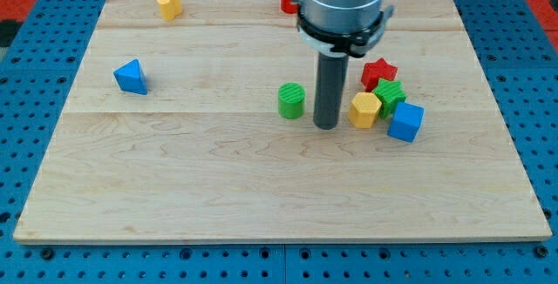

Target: Move green circle towards the group of blocks

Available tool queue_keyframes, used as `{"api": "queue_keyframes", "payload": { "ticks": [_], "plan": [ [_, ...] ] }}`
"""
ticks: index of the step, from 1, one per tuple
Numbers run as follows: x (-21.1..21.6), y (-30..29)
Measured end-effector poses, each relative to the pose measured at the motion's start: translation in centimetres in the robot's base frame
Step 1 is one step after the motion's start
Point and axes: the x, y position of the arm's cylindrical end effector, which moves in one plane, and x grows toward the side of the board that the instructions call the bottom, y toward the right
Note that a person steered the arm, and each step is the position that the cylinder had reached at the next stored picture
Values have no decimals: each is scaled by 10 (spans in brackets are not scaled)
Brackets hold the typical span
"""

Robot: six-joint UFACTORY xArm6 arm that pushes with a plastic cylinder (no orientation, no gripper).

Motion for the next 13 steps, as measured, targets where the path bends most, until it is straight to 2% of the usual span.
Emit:
{"api": "queue_keyframes", "payload": {
  "ticks": [1, 2, 3, 8, 9, 11, 13],
  "plan": [
    [6, -10],
    [5, -65],
    [-21, -129],
    [-58, -57],
    [-54, -79],
    [-9, -81],
    [-52, -33]
  ]
}}
